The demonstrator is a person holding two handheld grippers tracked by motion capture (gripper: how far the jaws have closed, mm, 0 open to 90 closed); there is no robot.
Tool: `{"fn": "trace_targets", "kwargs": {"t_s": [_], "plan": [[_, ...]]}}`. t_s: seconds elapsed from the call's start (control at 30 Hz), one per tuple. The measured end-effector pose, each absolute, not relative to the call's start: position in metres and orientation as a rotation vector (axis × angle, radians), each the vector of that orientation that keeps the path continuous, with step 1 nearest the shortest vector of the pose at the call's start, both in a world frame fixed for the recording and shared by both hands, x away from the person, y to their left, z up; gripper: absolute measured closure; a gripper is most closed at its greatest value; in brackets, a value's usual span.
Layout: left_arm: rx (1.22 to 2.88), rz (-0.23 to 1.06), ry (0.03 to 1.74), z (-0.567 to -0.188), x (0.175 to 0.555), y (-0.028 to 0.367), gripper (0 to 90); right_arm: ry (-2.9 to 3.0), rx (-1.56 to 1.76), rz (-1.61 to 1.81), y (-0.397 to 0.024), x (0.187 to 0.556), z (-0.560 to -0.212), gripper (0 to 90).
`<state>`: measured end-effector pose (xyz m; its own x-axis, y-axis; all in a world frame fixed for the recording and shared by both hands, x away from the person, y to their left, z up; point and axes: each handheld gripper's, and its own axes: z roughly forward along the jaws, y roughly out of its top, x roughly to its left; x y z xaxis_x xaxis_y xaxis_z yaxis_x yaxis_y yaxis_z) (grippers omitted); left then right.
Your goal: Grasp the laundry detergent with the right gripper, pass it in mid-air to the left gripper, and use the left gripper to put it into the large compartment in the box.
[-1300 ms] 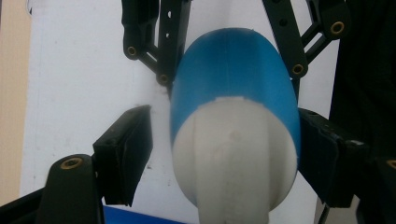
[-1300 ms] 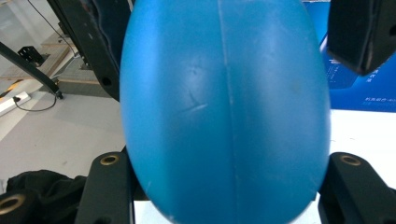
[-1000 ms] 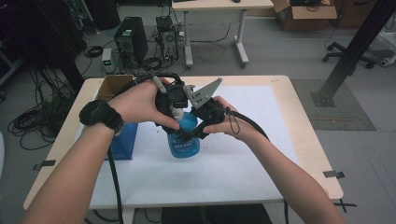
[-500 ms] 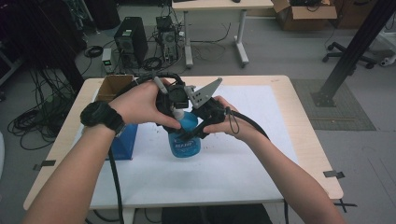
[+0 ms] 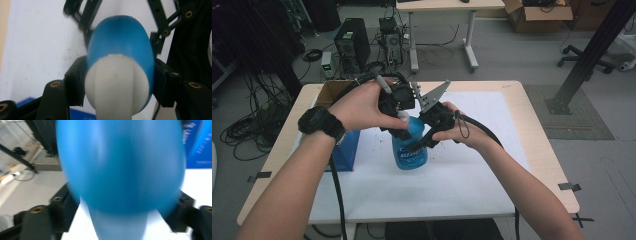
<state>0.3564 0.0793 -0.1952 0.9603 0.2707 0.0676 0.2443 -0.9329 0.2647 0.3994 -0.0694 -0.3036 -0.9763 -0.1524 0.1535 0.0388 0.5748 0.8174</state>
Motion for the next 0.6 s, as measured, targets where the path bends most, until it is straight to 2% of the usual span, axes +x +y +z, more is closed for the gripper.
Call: {"fn": "trace_targets", "kwargs": {"t_s": [0.1, 0.2, 0.4, 0.6], "plan": [[2.838, 0.149, 0.505, -0.183, 0.360, 0.088, 38.5, -2.629, 0.063, -1.330, -0.078, 0.401, -0.305, 15.4], [2.809, 0.181, 0.703, -0.169, 0.367, 0.102, 38.5, -2.695, 0.013, -1.285, -0.090, 0.404, -0.305, 11.6], [2.697, 0.319, 1.085, -0.141, 0.377, 0.134, 38.5, -2.825, -0.040, -1.063, -0.121, 0.412, -0.311, 8.6], [2.462, 0.387, 1.495, -0.111, 0.385, 0.175, 38.6, -2.978, -0.072, -0.760, -0.158, 0.416, -0.318, 8.5]]}}
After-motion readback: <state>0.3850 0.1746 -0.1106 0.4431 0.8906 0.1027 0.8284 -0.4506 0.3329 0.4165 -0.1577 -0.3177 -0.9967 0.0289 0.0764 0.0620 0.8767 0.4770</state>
